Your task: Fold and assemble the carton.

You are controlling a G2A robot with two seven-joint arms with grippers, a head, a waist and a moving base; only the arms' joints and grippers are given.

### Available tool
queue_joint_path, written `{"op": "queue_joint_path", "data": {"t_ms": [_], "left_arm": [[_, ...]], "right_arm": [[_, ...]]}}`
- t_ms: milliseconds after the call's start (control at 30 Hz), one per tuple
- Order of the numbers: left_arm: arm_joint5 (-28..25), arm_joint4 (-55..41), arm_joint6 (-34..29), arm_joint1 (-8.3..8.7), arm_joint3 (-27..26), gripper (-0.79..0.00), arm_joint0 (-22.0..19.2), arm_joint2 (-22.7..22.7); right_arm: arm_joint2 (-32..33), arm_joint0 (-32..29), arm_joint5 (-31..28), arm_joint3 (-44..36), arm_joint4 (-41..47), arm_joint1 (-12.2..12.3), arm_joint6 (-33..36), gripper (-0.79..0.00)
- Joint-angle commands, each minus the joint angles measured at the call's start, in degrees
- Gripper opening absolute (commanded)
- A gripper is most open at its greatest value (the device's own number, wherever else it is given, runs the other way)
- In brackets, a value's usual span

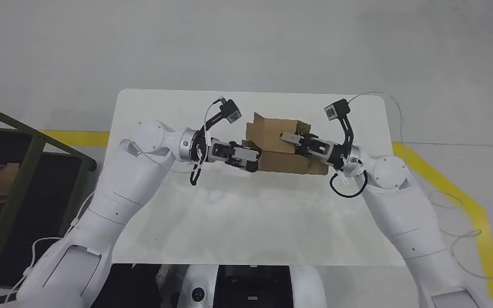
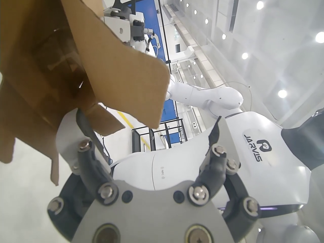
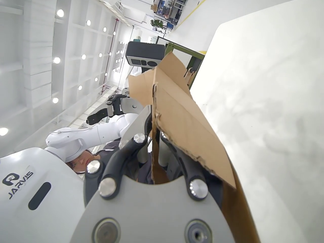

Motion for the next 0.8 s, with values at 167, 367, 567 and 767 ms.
{"op": "queue_joint_path", "data": {"t_ms": [167, 367, 567, 767], "left_arm": [[0.4, -0.2, -0.2, 0.32, -1.5, 0.000, 1.1, -1.1], [0.8, -1.4, -1.3, 0.31, -2.6, 0.000, 1.4, -1.0], [1.1, -2.1, -2.1, -0.15, -2.5, 0.000, 0.5, 0.7], [1.1, -1.9, -1.4, -0.79, -0.2, 0.000, -0.9, 2.6]], "right_arm": [[0.6, -0.5, -0.1, 0.1, -0.2, 0.0, -0.7, -0.785], [0.7, -0.7, -0.1, 0.0, -1.1, -0.1, -2.2, -0.785], [0.9, -1.1, 0.1, -0.7, -1.8, -0.2, -3.9, -0.785], [1.1, -1.9, 0.3, -2.6, -1.7, -0.2, -4.6, -0.785]]}}
